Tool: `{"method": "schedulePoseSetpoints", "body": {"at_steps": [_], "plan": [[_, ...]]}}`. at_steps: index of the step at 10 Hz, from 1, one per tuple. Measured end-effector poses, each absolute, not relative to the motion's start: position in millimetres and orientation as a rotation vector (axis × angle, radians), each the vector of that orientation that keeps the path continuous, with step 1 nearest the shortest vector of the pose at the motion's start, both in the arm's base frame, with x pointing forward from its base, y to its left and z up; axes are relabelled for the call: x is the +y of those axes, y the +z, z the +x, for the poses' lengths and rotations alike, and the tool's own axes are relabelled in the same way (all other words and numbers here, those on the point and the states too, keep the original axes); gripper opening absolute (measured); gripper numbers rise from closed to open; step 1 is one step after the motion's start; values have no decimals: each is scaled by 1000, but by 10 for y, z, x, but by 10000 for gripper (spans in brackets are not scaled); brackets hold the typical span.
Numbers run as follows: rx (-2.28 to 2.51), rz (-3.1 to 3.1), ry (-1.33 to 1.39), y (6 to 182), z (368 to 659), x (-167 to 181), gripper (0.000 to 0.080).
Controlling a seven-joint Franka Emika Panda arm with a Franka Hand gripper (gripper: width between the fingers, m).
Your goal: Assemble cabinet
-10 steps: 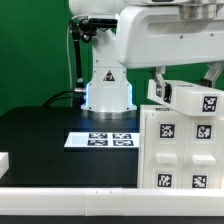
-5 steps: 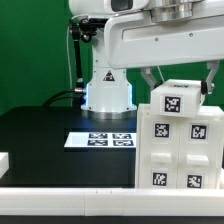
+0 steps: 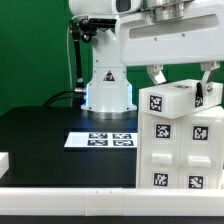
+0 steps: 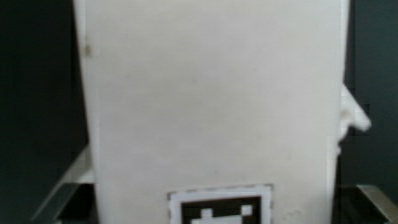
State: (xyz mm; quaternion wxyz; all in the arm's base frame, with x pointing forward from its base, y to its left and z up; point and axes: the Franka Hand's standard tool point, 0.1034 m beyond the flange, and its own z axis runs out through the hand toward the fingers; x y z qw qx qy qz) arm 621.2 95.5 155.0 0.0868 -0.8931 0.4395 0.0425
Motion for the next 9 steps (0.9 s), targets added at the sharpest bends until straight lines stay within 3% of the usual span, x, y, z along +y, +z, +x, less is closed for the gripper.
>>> {"method": "schedulePoseSetpoints", "body": {"at_steps": [3, 9], "plan": [[1760, -2303, 65, 1556, 6287, 967, 551], [2084, -1948, 69, 1541, 6291, 989, 551]]}}
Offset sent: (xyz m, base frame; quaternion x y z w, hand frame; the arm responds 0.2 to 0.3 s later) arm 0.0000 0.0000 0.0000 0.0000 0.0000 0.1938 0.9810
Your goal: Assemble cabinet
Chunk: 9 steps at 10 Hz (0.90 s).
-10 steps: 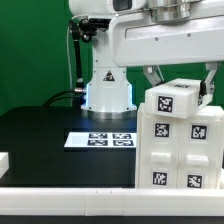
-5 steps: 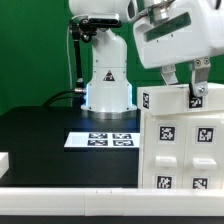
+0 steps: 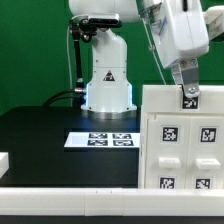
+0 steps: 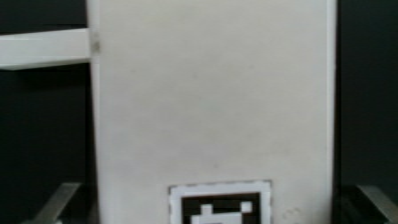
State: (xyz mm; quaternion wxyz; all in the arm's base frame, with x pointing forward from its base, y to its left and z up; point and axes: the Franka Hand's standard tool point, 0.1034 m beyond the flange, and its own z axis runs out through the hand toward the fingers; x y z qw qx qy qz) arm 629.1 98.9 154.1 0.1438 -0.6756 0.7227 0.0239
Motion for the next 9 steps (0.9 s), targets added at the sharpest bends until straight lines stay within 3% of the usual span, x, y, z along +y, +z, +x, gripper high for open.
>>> {"method": "schedulePoseSetpoints", "body": {"at_steps": [4, 9], "plan": [[2050, -2013, 95, 1526, 6240, 1001, 641], [1784, -2297, 215, 1663, 6173, 1107, 649]]}}
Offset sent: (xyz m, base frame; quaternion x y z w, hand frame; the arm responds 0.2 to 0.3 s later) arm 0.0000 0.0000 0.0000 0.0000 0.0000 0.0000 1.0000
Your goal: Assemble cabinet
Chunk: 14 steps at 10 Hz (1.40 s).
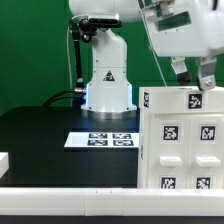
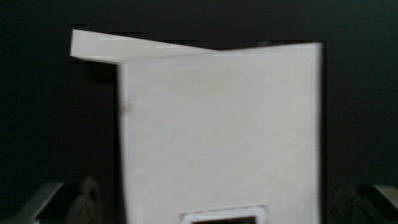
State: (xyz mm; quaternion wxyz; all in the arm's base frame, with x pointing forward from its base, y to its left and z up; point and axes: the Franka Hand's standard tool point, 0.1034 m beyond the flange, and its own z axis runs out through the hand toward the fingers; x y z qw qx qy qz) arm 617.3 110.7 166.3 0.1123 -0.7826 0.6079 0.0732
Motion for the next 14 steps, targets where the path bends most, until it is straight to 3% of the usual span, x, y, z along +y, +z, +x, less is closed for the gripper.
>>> {"method": "schedulePoseSetpoints", "body": {"at_steps": [3, 6, 11, 14], "plan": [[1504, -2485, 177, 1670, 6166, 1107, 649], [1008, -2793, 41, 1838, 6243, 1149, 649], [425, -2984, -20, 1827, 6235, 1155, 649], [-354, -3065, -51, 1781, 6226, 1159, 649]]}}
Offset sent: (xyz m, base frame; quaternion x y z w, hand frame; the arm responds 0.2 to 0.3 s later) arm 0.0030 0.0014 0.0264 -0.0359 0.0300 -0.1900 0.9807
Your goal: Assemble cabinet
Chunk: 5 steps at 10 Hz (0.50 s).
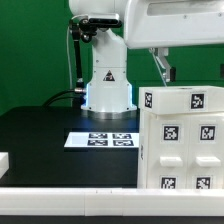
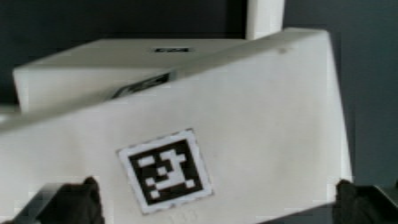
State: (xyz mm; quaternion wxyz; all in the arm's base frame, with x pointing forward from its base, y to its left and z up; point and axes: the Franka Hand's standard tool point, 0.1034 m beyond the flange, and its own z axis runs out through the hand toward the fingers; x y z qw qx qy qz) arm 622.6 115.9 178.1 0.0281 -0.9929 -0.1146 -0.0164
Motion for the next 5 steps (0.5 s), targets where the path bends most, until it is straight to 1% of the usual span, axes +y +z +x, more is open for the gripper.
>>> {"method": "schedulePoseSetpoints", "body": {"at_steps": [1, 5], "plan": [[-574, -3050, -54, 1775, 6221, 1179, 649], [-910, -2973, -60, 1773, 6227, 1141, 649]]}}
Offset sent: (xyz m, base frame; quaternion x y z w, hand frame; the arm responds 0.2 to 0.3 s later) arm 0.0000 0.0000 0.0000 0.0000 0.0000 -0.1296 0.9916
